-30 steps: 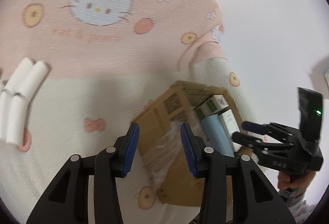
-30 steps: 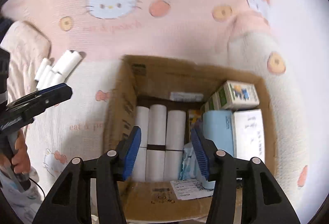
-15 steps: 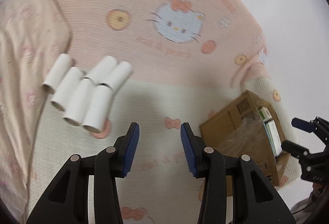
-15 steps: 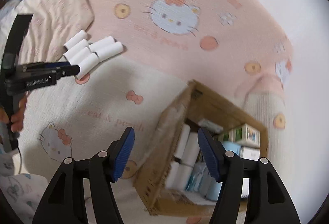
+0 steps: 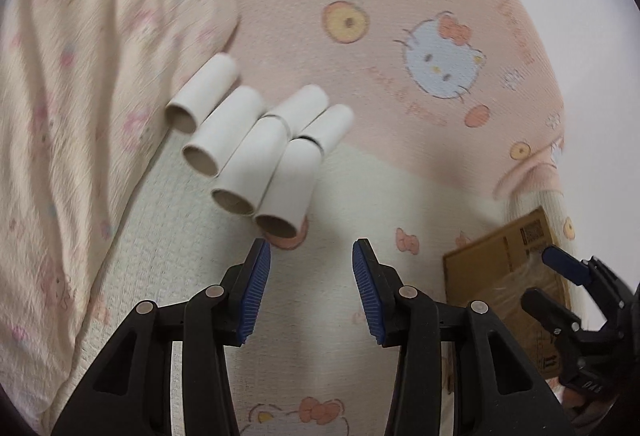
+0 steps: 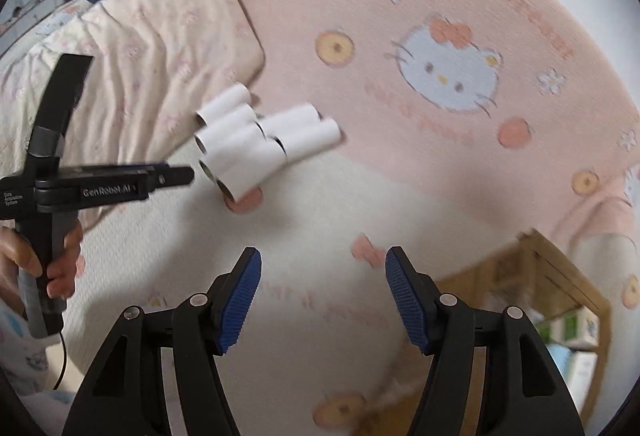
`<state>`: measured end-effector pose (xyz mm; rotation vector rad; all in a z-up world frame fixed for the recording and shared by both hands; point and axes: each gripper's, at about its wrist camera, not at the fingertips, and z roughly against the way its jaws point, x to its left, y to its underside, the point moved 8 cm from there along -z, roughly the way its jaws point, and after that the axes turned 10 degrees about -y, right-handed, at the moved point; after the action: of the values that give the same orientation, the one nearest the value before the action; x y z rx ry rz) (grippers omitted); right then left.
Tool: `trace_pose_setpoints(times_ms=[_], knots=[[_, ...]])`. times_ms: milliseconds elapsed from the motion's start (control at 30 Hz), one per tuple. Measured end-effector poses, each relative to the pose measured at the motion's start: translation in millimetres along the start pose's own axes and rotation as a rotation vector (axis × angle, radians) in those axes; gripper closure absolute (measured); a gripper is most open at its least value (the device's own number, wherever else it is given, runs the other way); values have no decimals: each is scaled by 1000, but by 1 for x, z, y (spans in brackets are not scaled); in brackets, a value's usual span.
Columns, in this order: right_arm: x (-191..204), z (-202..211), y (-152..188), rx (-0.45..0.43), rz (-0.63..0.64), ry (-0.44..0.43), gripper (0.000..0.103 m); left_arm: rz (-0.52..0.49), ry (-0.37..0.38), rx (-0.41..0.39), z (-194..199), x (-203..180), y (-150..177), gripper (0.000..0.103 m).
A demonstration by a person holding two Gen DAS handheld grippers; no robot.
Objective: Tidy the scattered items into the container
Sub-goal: 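Move both open grippers back to the remaining white tubes on the mat, then close the right gripper on a third white tube while the left gripper clamps it too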
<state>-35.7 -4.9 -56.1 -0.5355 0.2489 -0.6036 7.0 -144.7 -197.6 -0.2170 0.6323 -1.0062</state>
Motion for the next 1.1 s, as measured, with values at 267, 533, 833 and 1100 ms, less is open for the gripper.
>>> trace_pose_setpoints(times_ms=[267,533,833,1100], knots=[[27,-34,6,-106,80,16,40,58,47,-6,-7,2,-7,70],[26,-79,26,-39,-98,-134,40,67,105,-11,-29,-15,-25,69],[-5,-104,26,-67,-289,-146,40,62,96,91,-79,-6,-33,58],[-7,-125,14,-66,-299,-190,39,52,34,92,-99,-6,-40,58]])
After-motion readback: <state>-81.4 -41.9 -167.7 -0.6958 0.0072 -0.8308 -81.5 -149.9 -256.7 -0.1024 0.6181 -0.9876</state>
